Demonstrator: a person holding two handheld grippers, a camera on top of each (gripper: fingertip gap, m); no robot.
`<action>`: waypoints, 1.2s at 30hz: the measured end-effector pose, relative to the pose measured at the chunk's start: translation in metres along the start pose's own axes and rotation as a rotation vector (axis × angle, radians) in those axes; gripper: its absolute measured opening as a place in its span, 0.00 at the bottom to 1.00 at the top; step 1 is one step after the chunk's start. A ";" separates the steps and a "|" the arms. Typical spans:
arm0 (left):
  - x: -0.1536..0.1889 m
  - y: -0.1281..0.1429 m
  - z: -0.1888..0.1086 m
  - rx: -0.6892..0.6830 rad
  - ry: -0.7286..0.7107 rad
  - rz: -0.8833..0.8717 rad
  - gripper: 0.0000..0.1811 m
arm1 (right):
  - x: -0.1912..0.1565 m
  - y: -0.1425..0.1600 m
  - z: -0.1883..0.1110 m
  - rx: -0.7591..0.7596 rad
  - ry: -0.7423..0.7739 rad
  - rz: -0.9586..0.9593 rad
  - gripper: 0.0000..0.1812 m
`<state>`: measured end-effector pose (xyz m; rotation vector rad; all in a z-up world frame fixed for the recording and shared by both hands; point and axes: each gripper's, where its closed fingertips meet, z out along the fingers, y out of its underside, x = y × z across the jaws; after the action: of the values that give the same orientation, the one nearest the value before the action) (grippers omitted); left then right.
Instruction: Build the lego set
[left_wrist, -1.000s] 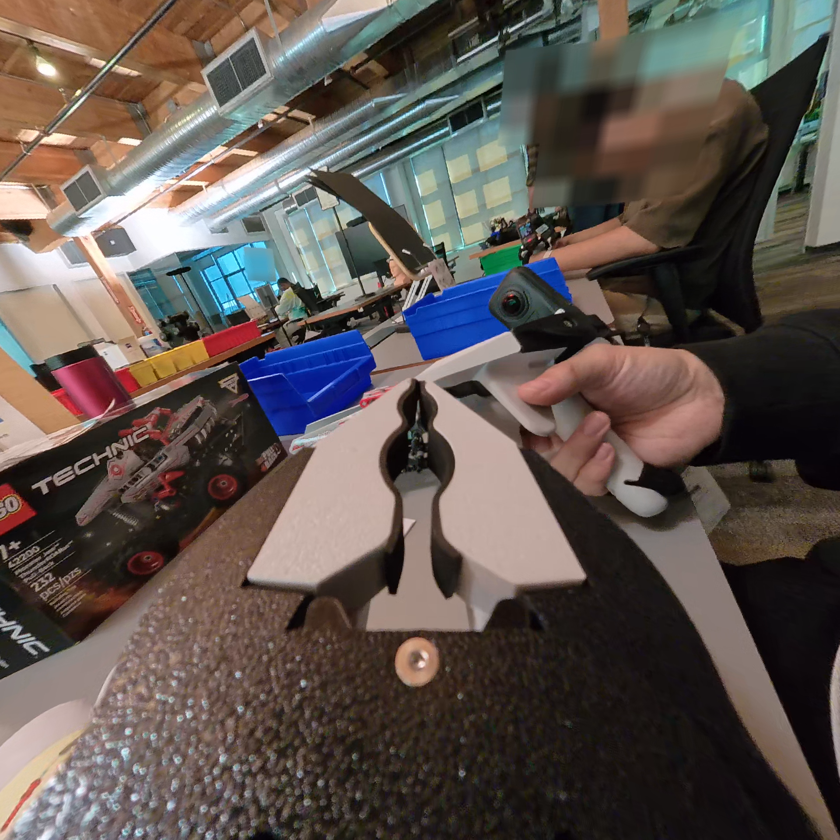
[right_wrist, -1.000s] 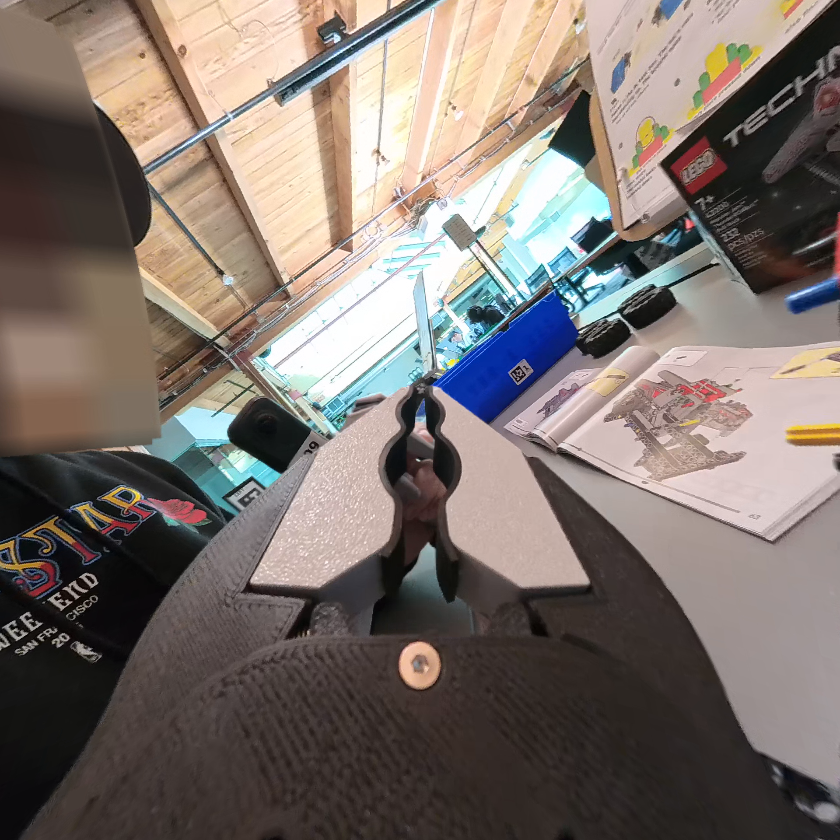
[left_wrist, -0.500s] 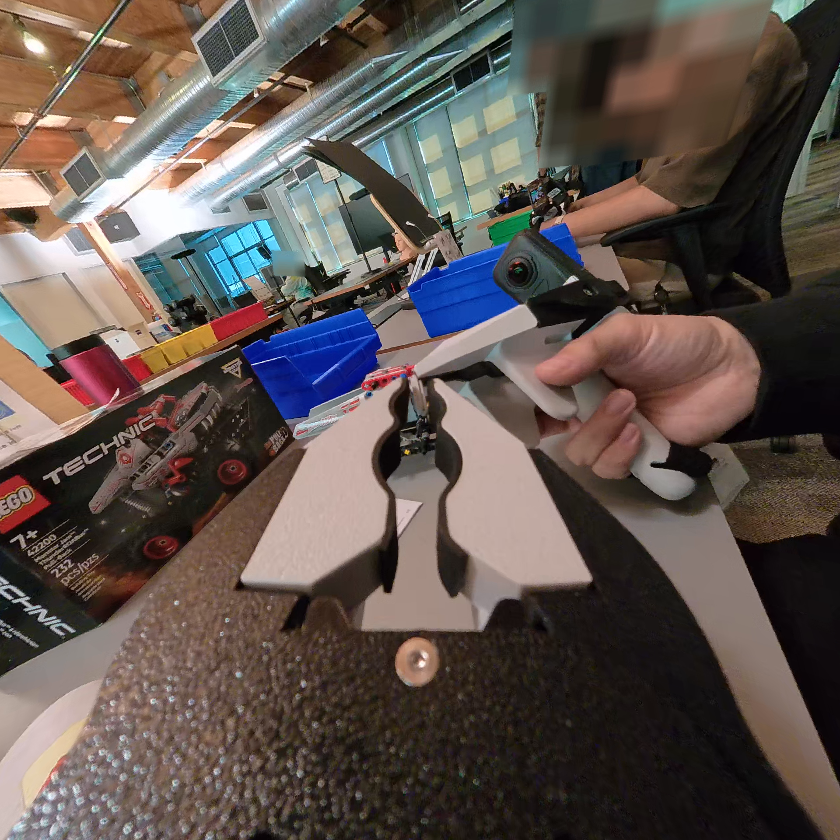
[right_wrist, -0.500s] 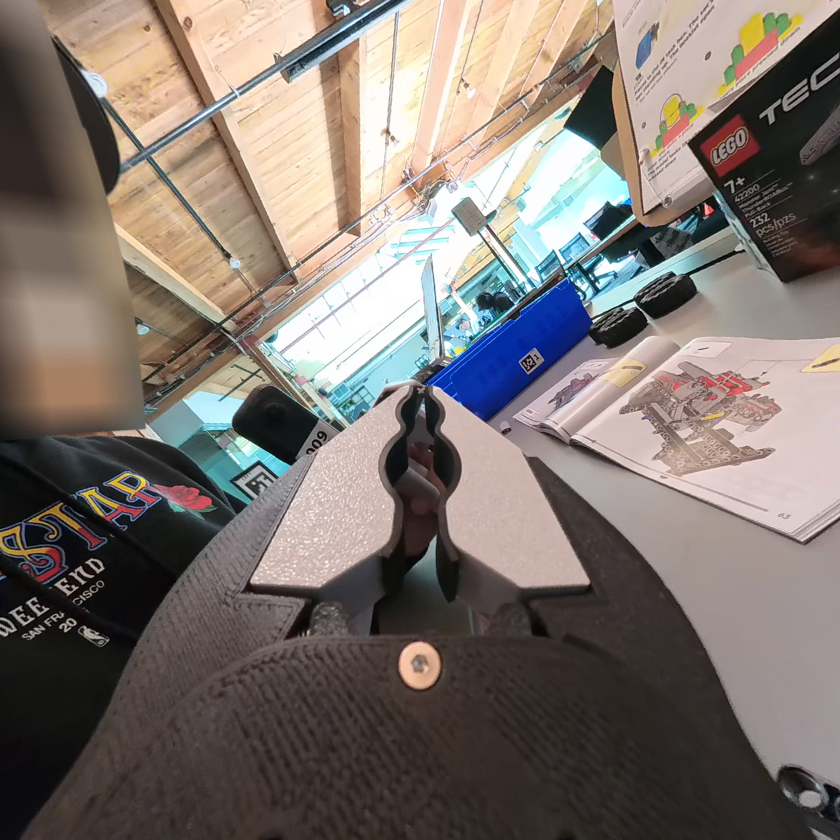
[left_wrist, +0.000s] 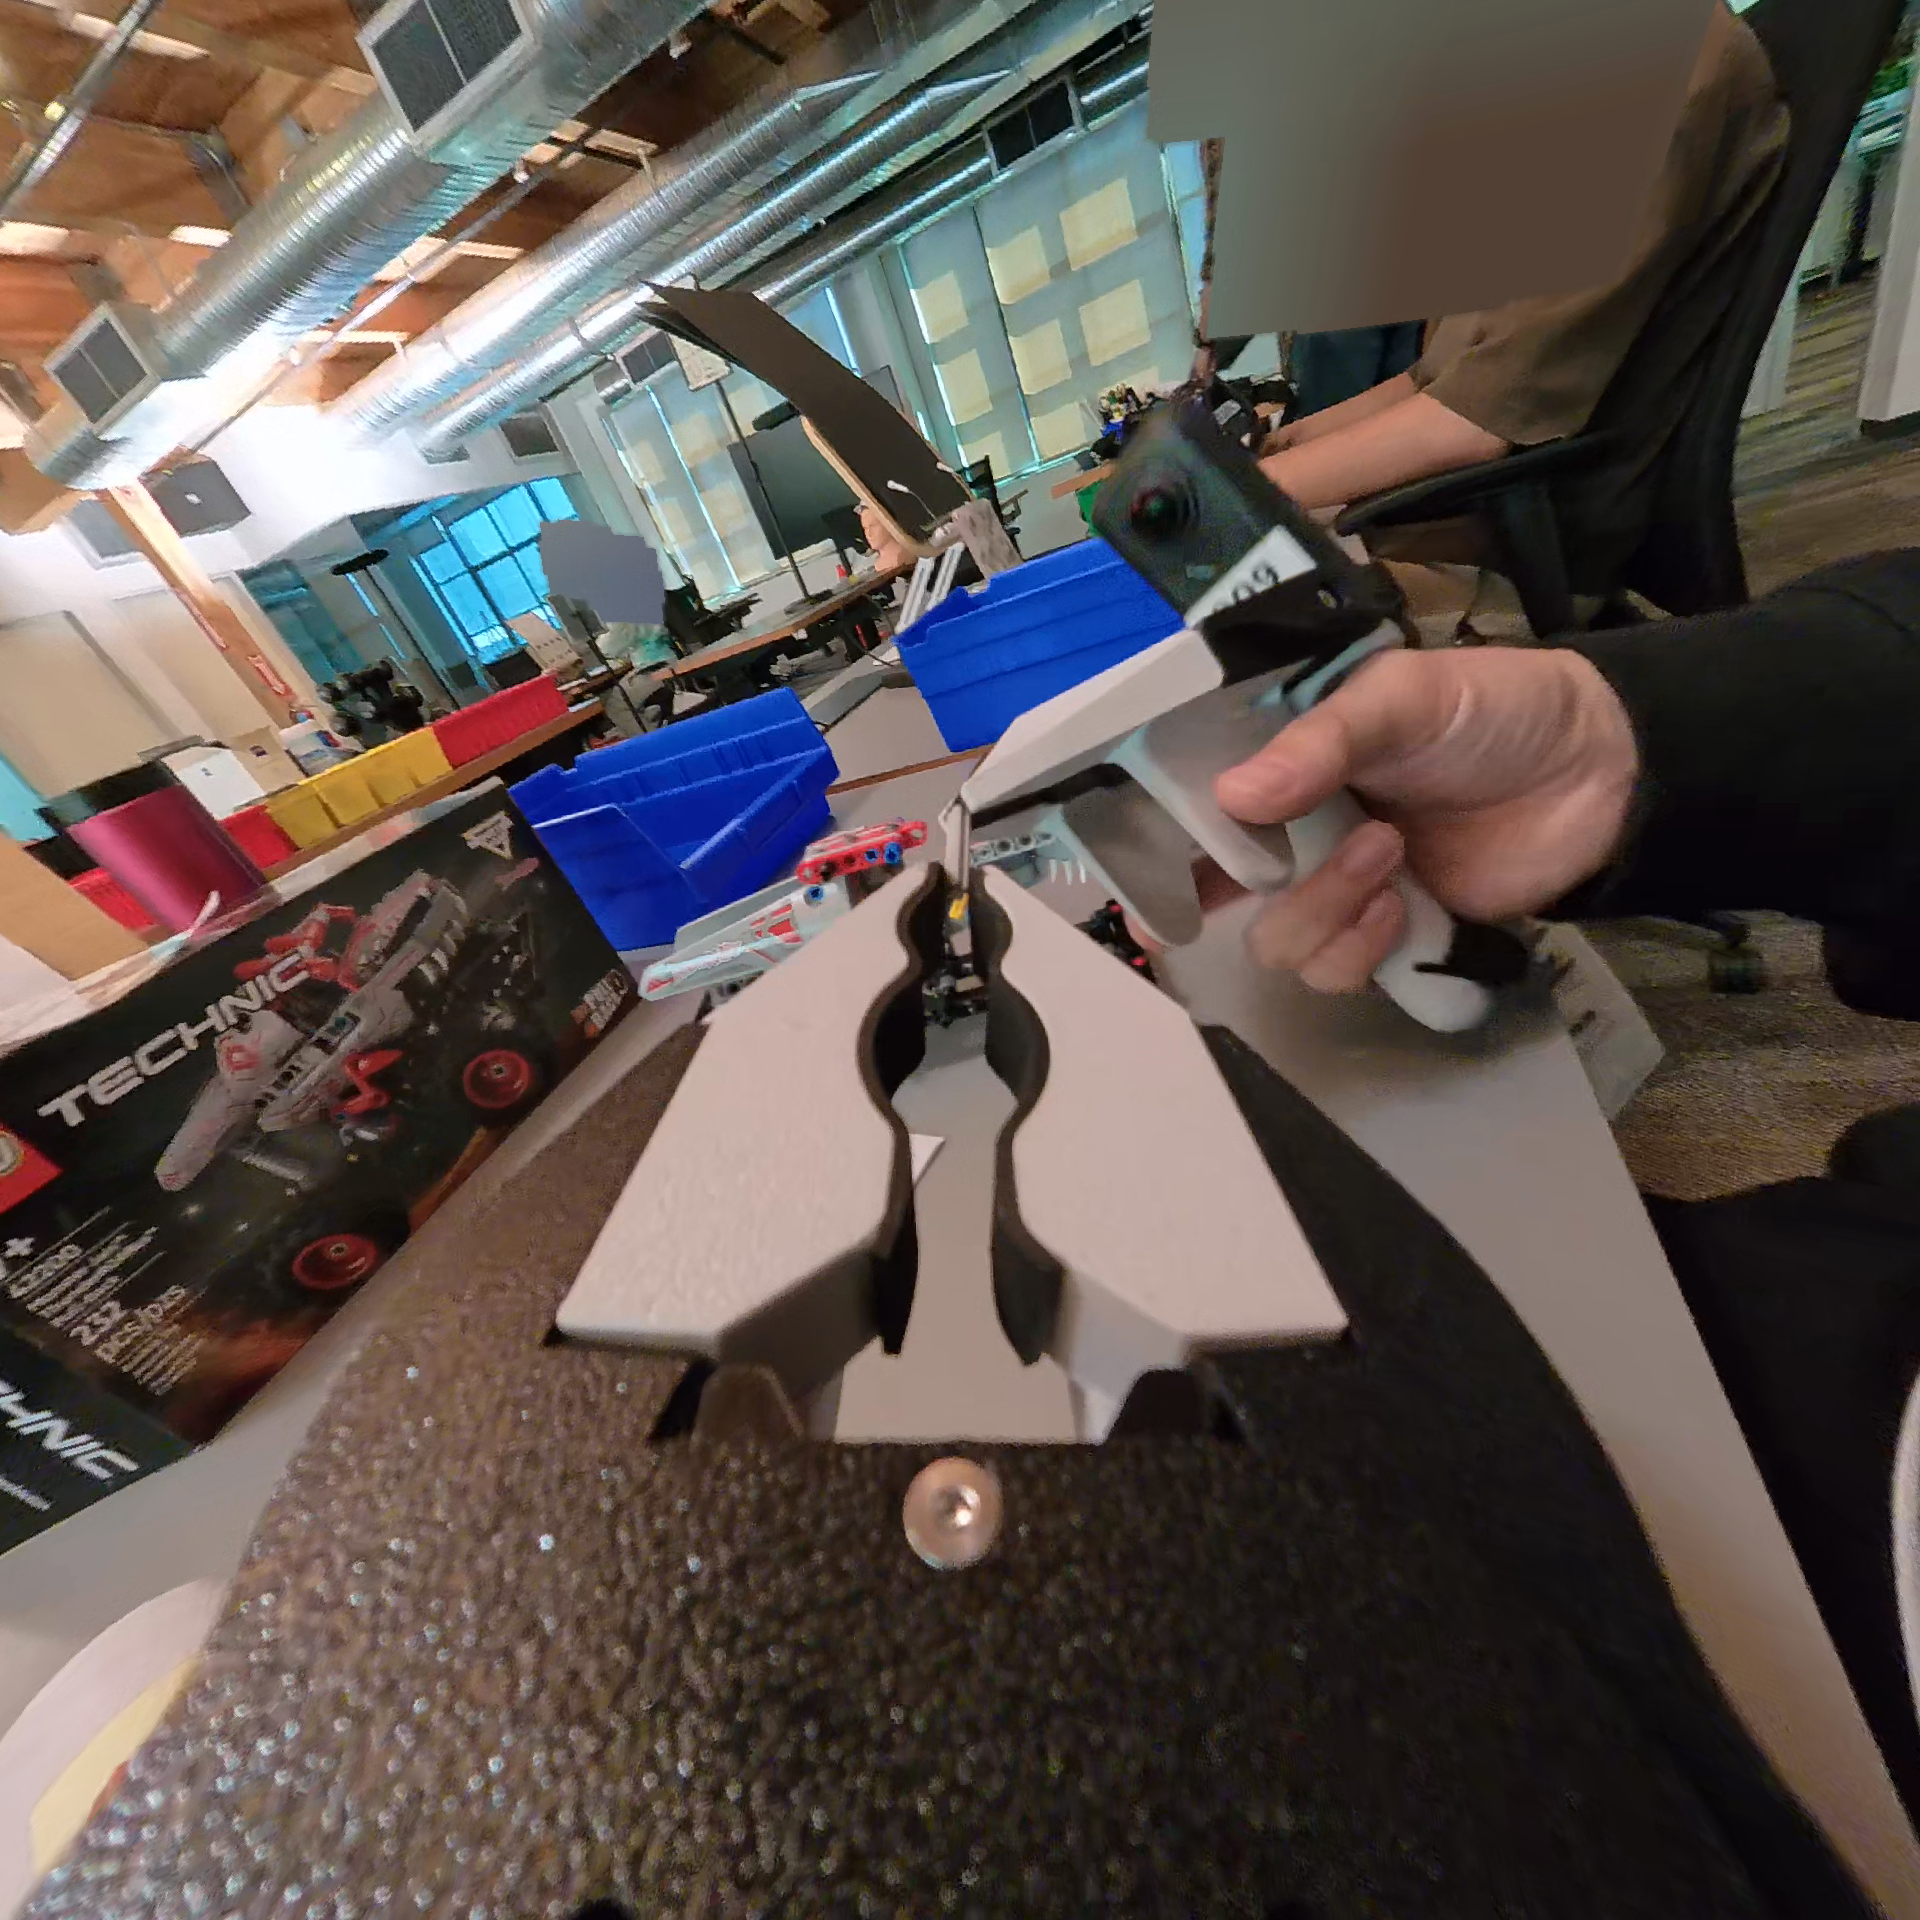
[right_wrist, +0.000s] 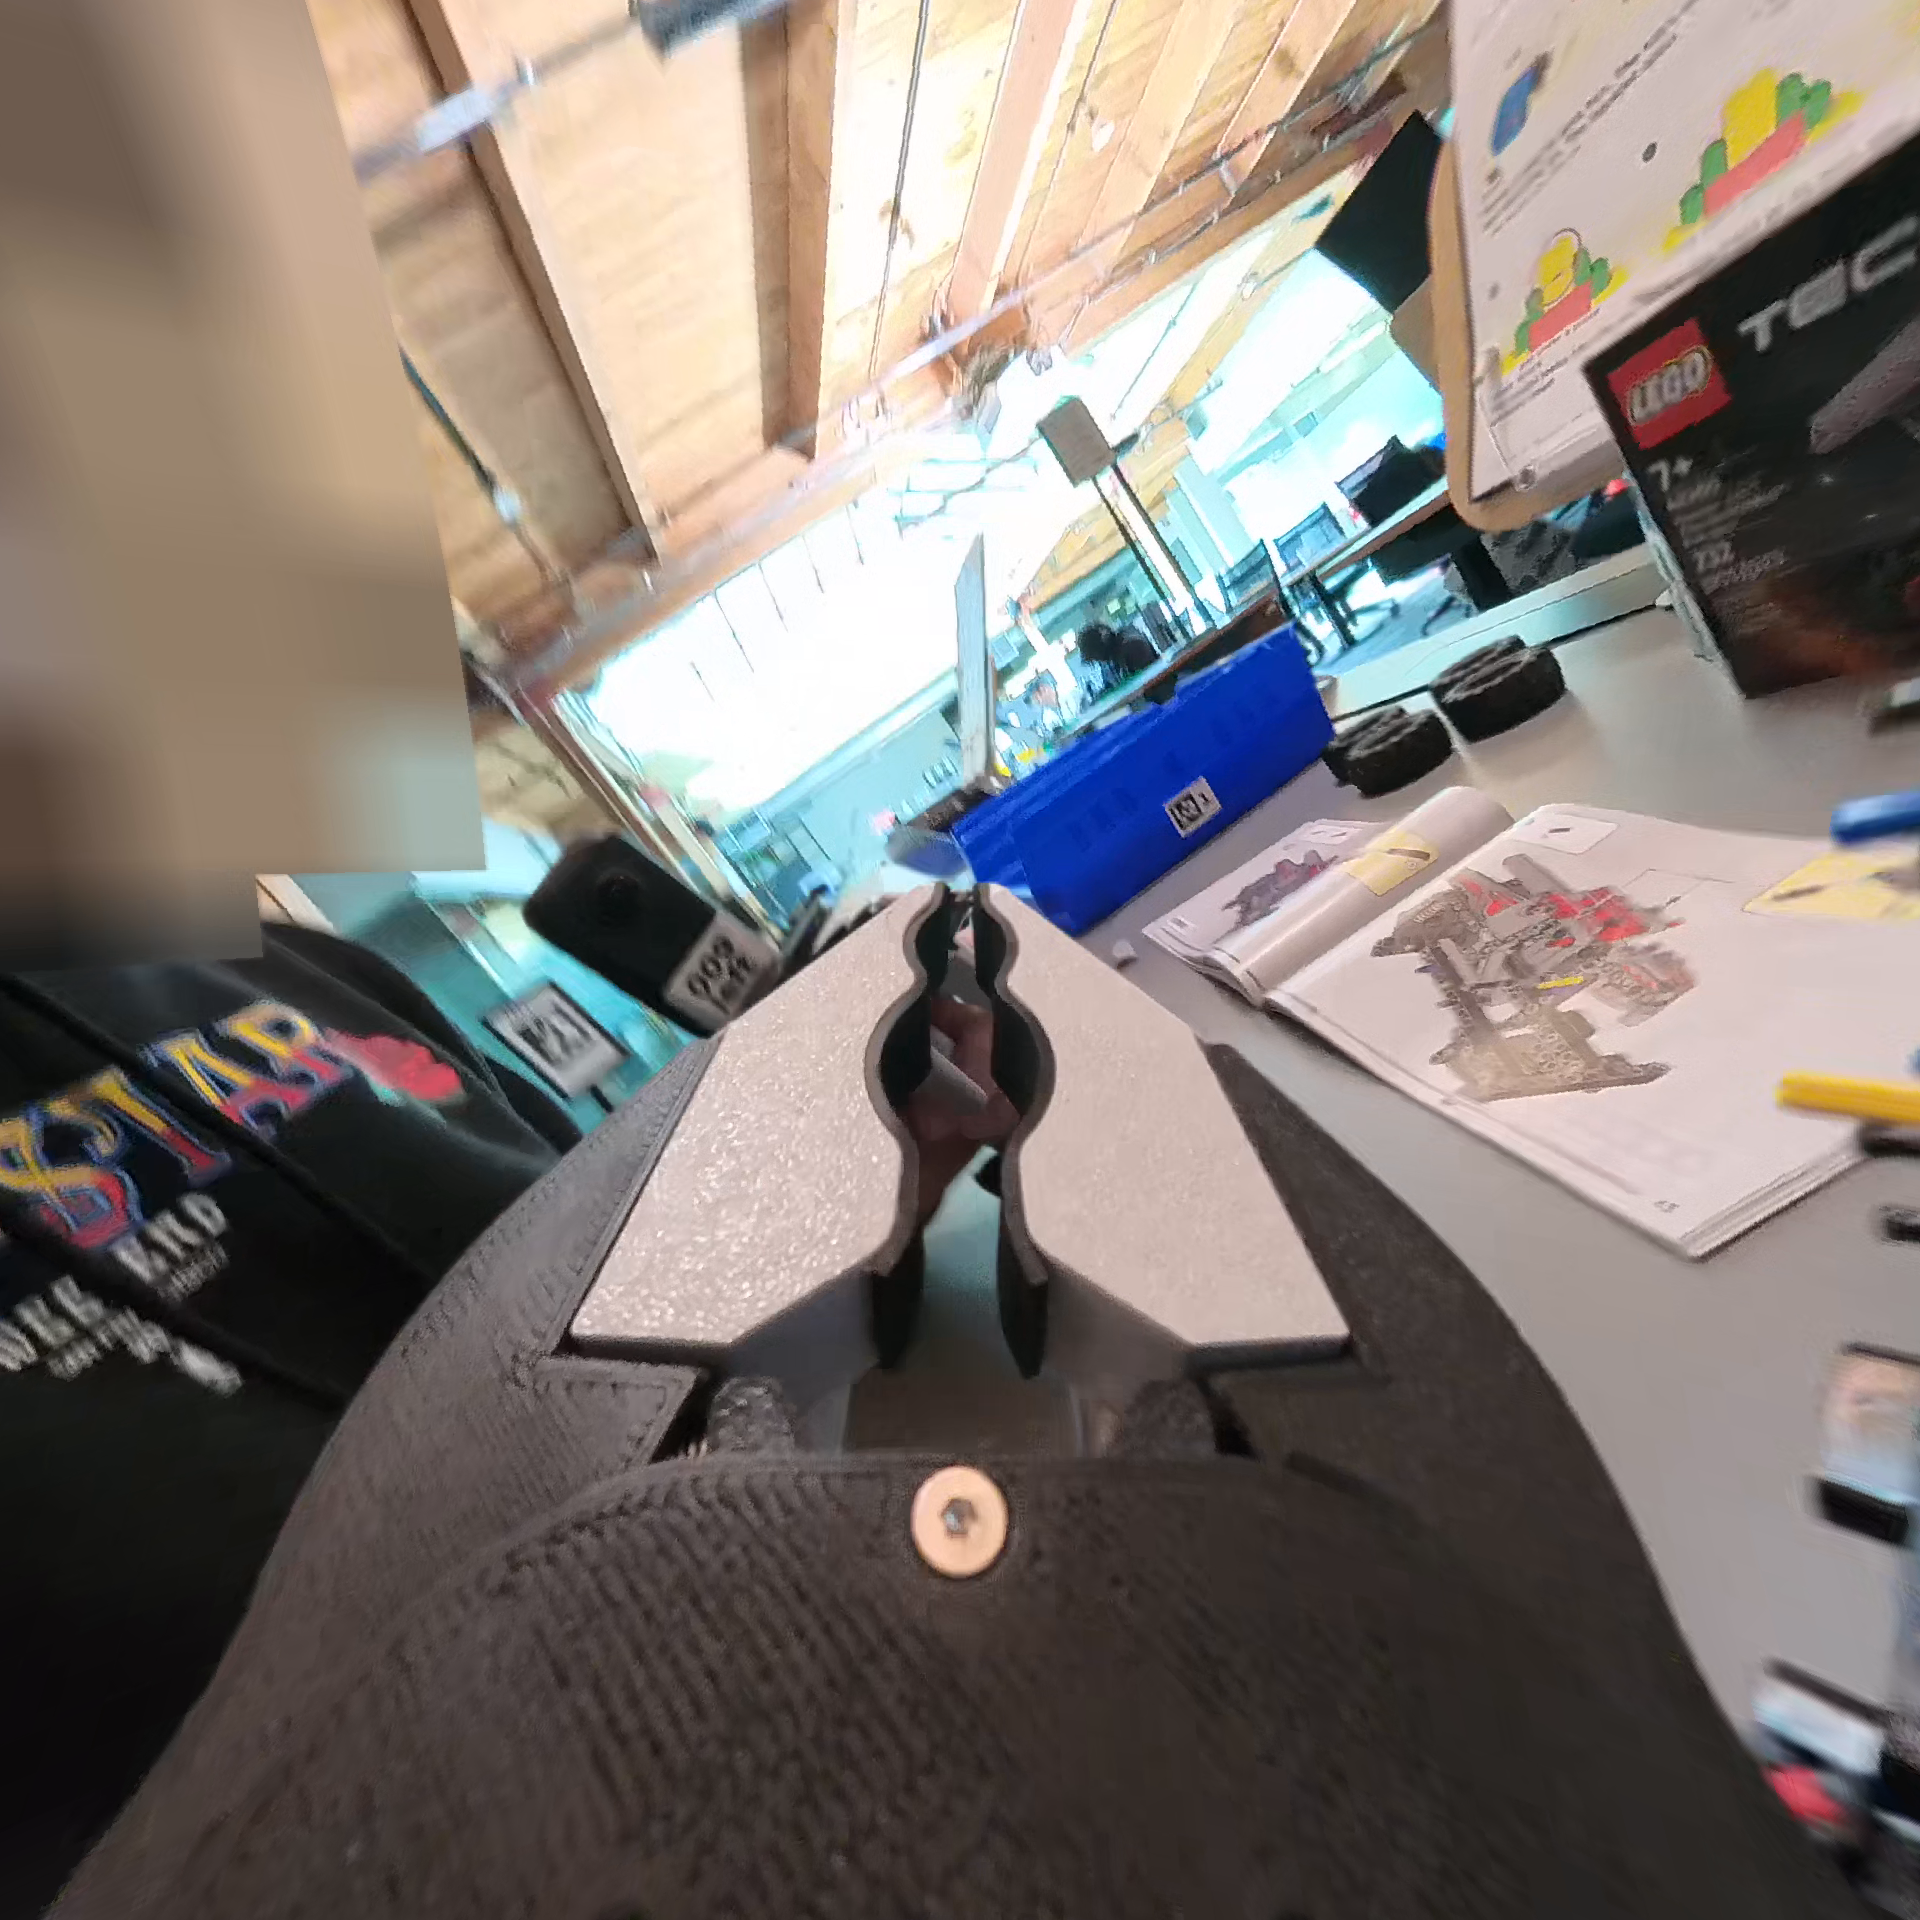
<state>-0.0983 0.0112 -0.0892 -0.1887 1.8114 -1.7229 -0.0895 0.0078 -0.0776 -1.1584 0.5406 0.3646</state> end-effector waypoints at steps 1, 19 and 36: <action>0.000 0.001 0.001 -0.011 0.003 -0.005 0.01 | -0.001 0.000 -0.003 -0.050 0.013 -0.080 0.01; -0.004 -0.003 0.081 -0.228 0.272 -0.228 0.01 | 0.047 -0.043 -0.051 -0.737 0.199 -1.568 0.08; -0.006 0.023 0.120 -0.339 0.208 -0.219 0.01 | 0.091 -0.057 -0.076 -0.807 0.512 -1.929 0.01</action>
<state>-0.0237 -0.0853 -0.1034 -0.3716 2.3071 -1.6146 -0.0006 -0.0839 -0.1092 -2.0088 -0.5260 -1.5318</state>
